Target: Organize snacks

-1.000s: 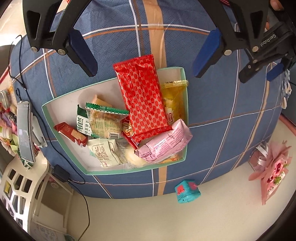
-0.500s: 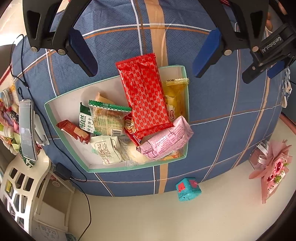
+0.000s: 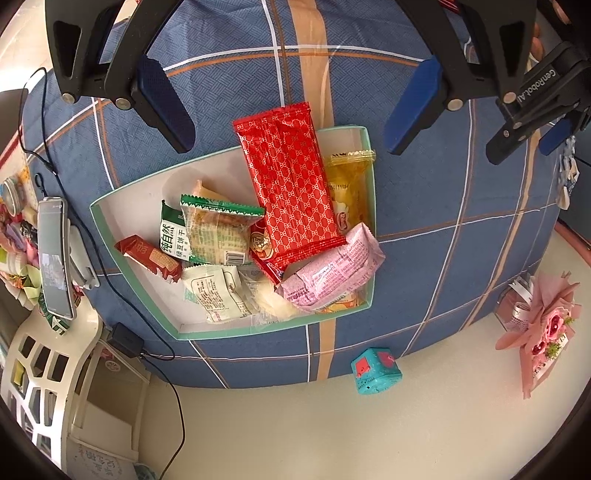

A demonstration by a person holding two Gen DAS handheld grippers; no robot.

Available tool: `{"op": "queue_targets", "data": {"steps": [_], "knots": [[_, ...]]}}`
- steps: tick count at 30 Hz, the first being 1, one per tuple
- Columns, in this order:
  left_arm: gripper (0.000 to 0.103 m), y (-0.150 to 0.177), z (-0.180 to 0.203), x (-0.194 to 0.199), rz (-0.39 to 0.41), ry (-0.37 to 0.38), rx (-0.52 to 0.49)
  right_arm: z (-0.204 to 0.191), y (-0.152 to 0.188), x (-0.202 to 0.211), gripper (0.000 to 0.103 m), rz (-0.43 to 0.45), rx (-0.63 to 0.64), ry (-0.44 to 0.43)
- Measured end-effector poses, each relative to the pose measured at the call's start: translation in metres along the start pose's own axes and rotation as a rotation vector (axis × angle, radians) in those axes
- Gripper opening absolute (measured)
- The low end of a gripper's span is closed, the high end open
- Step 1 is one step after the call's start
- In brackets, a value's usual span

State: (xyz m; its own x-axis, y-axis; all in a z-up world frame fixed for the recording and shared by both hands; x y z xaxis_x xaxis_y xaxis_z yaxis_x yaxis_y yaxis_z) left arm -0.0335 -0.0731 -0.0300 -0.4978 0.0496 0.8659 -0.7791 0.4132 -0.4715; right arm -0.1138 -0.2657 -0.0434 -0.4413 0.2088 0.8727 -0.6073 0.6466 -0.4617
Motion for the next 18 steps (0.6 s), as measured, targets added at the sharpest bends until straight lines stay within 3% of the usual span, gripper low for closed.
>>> {"op": "queue_targets", "data": {"steps": [18], "knots": [[0.101,-0.0033,0.0029,0.0069,0.026,-0.017,-0.012,0.0001,-0.0011,0.0021,0.103,0.001,-0.004,0.003]]}}
Point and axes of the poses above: each gripper's, at about its wrist camera, not at the fingertips, and x roughly against the way its jaws point, z to its right, y to its underside, the point moved 2 cm from there along -x, roughly the way its jaws point, and after that the axes turned 6 degrees about -x, right-handed, at the moved point
